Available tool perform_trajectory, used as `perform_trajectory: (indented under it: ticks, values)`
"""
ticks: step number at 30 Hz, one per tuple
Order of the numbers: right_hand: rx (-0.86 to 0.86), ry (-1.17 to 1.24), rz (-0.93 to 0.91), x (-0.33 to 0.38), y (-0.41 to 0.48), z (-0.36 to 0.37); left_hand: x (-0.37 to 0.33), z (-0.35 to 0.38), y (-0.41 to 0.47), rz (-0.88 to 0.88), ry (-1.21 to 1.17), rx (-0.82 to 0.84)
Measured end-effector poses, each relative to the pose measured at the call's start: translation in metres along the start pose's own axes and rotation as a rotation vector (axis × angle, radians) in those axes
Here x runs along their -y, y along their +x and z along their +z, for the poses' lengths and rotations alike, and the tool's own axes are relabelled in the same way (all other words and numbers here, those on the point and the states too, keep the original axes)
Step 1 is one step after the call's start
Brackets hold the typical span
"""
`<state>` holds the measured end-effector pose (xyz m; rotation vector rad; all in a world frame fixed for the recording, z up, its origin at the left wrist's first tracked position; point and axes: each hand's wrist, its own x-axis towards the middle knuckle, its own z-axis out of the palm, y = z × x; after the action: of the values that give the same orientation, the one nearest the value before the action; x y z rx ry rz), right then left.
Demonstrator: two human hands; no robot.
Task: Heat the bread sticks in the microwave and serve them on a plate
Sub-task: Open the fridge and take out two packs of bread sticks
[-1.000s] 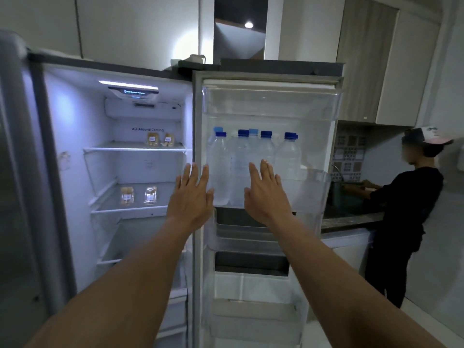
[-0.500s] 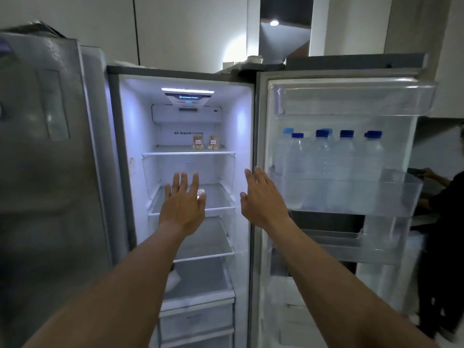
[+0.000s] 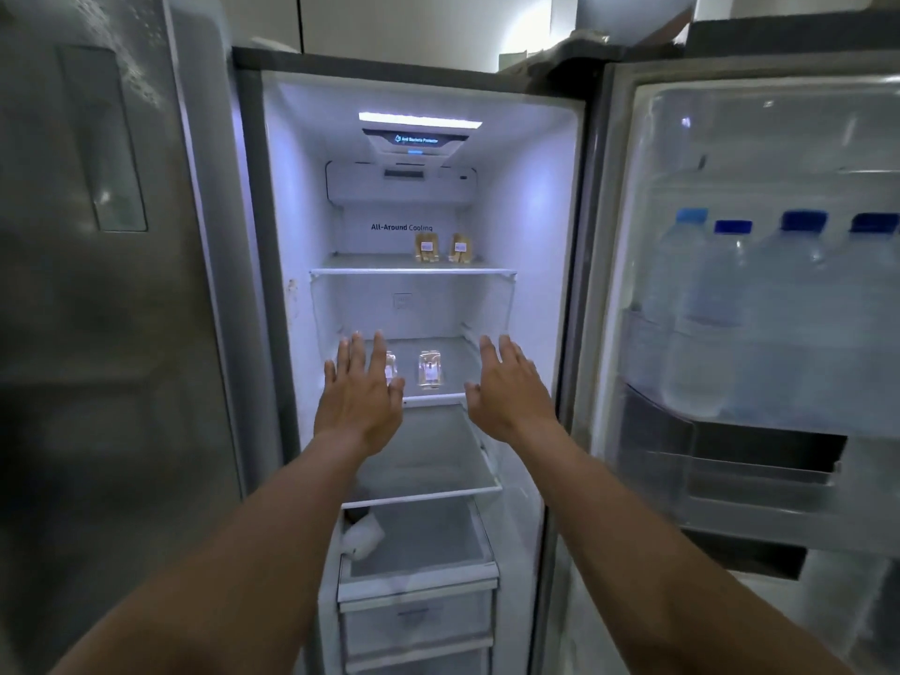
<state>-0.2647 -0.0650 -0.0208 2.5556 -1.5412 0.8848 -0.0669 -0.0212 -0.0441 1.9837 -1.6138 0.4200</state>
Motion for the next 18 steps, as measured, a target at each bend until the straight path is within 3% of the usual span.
perform_trajectory:
  ticks: [18]
  values:
    - [0.064, 0.069, 0.081, -0.049, 0.219, 0.168, 0.067, 0.163, 0.181, -0.205, -0.081, 0.052]
